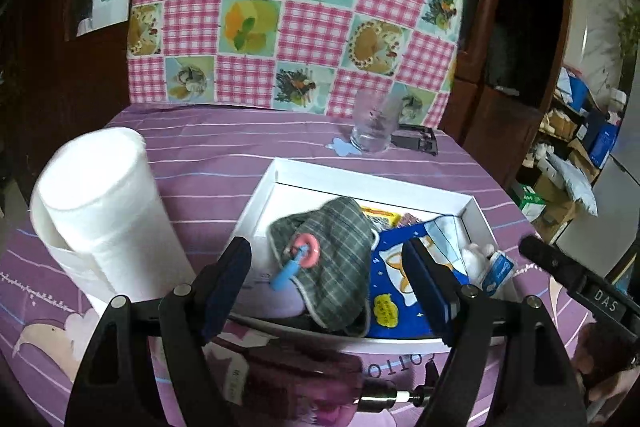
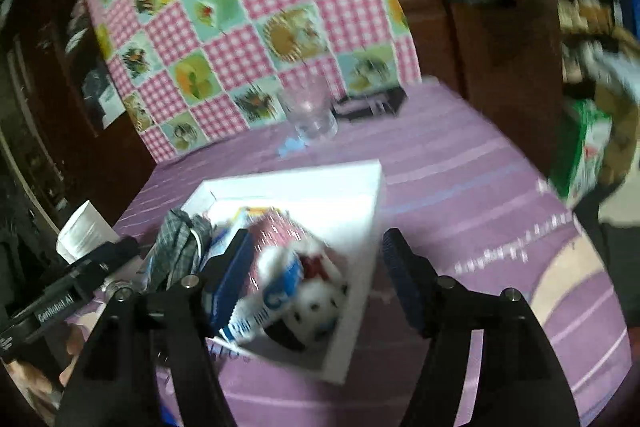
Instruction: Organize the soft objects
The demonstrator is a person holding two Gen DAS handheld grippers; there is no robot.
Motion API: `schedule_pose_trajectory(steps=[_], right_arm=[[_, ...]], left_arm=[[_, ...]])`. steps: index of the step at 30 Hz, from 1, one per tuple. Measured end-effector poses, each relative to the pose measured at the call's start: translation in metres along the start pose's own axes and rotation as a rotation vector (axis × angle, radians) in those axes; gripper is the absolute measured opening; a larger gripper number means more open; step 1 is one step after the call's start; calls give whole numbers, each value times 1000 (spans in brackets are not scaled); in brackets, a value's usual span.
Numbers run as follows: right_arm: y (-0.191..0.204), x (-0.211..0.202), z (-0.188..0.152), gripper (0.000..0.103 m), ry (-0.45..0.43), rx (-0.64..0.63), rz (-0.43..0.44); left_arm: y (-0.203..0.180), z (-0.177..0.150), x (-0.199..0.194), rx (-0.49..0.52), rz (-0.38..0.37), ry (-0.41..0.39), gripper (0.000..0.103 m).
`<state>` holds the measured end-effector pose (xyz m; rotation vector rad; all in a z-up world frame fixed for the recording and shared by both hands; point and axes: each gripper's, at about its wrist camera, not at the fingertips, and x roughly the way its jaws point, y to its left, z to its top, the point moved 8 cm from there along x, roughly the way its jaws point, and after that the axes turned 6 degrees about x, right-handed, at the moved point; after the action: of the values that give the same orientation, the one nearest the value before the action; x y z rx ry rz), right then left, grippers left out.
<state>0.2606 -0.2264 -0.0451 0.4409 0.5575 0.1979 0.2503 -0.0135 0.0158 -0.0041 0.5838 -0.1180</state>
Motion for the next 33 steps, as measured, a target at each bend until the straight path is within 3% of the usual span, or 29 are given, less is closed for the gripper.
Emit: schedule_pose_trajectory(steps=[1, 2, 3, 4, 5, 7, 12, 15, 16, 23, 28, 33], right_arm=[[-7, 0, -2, 67, 38, 31, -2], [-12, 1, -5, 64, 75, 62, -3], [-17, -1, -9, 50, 113, 91, 9], [-18, -2, -11, 44, 139, 106, 15], [-18, -3, -13, 43, 169, 119, 19], [-16, -4, -20, 34, 220, 125, 19], [-9, 3, -50, 28, 353, 45, -93], [-5, 5, -54, 22, 327, -44, -142], [-4, 4, -54, 10, 329, -62, -145], [-23, -4, -38, 6, 279, -123, -234], [-35, 0, -21, 5, 218, -77, -205], [-19, -18, -4, 5, 126, -105, -162]], left_arm=[[3, 0, 0, -5, 6, 5, 77], [7, 1, -1, -12, 11, 9, 68], [10, 2, -1, -22, 12, 16, 62], [13, 1, 0, -31, 11, 28, 51], [16, -1, 2, -40, 9, 50, 39], [20, -5, 6, -47, 14, 86, 28], [32, -9, 11, -64, 76, 101, 27], [36, -12, 14, -68, 77, 117, 27], [37, -13, 15, -69, 79, 120, 27], [34, -13, 12, -54, 66, 120, 27], [32, -13, 10, -57, 45, 124, 27], [26, -12, 1, -40, 39, 132, 27]])
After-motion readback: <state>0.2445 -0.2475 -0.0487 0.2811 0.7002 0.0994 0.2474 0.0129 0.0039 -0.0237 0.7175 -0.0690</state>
